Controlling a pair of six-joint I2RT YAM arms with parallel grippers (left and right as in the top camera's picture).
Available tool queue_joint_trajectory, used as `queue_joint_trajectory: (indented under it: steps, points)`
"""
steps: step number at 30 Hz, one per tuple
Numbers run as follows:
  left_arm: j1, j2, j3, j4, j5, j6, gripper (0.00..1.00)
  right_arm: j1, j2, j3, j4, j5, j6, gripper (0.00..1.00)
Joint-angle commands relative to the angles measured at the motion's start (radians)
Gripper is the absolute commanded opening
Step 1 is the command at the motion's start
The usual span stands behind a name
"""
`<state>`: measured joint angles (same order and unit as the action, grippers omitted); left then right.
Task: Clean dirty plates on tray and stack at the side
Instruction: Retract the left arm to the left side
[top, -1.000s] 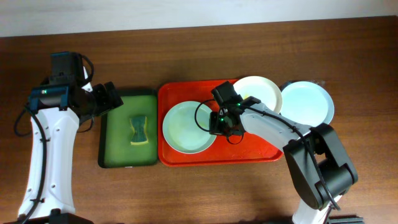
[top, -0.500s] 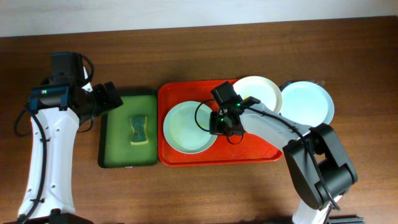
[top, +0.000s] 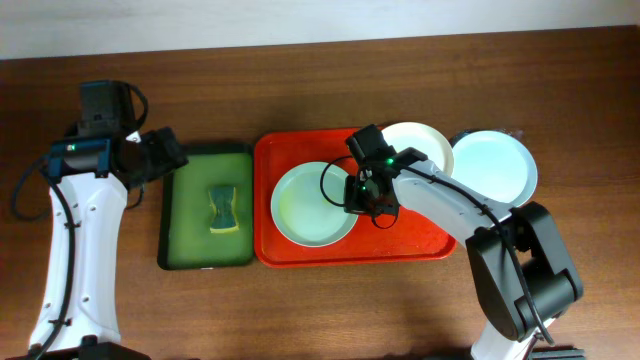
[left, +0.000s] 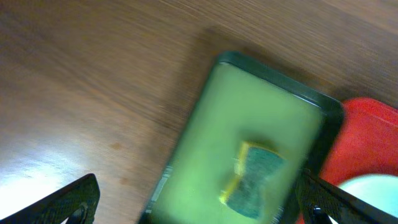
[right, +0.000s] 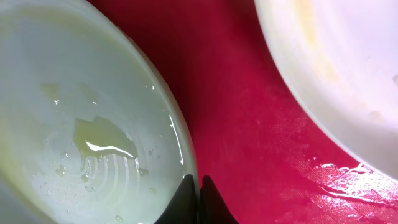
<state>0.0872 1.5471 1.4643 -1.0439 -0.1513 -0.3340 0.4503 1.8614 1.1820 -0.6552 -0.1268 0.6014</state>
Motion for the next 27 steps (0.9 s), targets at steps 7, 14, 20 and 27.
queue_joint_trajectory:
  steps: [7, 14, 20, 27]
  points:
    - [0.001, -0.003, 0.003, 0.065, -0.003, -0.014, 0.99, -0.006, -0.023, 0.017, -0.004, 0.027, -0.002, 0.04]
    - [0.001, -0.003, 0.003, 0.158, 0.024, -0.014, 0.99, -0.006, -0.023, 0.017, -0.004, 0.027, -0.002, 0.04]
    - [0.193, -0.067, 0.003, 0.162, 0.094, -0.018, 0.99, -0.006, -0.023, 0.017, -0.007, 0.023, -0.002, 0.04]
    - [0.243, -0.066, 0.003, 0.138, 0.096, -0.018, 0.99, -0.006, -0.023, 0.017, -0.012, 0.023, -0.002, 0.04]
